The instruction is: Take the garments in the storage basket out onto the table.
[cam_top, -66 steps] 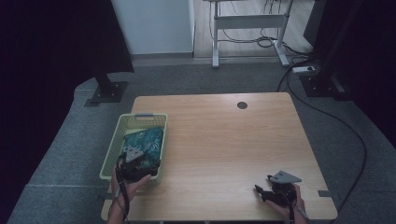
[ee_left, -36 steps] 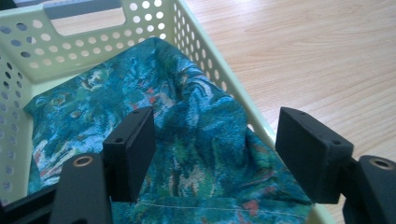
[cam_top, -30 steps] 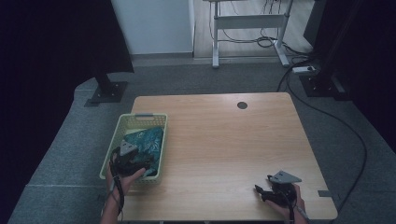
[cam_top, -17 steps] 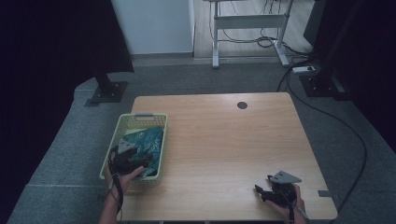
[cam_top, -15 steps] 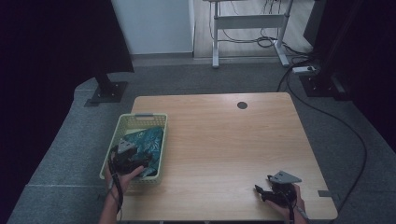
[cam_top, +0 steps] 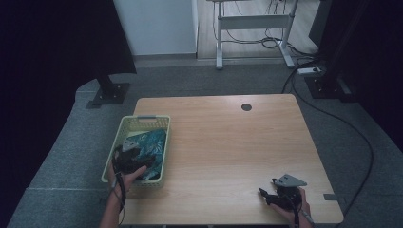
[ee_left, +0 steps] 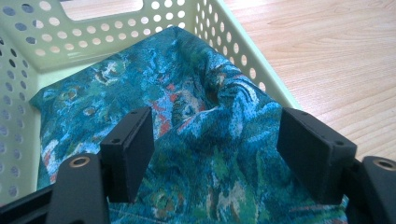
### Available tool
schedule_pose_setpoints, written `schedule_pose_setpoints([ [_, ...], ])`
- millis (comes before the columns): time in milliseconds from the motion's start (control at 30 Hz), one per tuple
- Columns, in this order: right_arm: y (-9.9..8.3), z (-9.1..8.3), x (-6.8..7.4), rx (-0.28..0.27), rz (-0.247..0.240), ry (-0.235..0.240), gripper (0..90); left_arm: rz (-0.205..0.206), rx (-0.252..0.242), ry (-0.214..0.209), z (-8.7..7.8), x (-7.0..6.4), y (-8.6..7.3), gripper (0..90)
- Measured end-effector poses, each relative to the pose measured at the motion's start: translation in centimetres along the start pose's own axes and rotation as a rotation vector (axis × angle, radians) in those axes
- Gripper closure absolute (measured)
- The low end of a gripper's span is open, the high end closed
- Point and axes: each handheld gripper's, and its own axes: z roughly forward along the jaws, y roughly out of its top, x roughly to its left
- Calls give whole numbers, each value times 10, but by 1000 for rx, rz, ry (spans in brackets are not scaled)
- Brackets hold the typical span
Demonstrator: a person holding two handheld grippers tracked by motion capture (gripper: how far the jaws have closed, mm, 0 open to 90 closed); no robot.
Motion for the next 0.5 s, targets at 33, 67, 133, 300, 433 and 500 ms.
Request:
schedule_pose_setpoints([
  [33,0,0,0,0,0,0,312,-1,0,-1,1,0,1,275],
  [67,0,0,0,0,0,0,312,2,1,-2,2,0,1,275],
  [133,0,0,0,0,0,0,312,2,3,-4,4,-1,3,275],
  [300,0,0,0,-1,1,-2,312,16,12,-5,8,-3,9,273],
  [433,0,0,0,-1,1,-2,312,21,23,-6,14,-3,13,273],
  [500,0,0,0,-1,2,-2,312,41,40,5,18,-4,15,269],
])
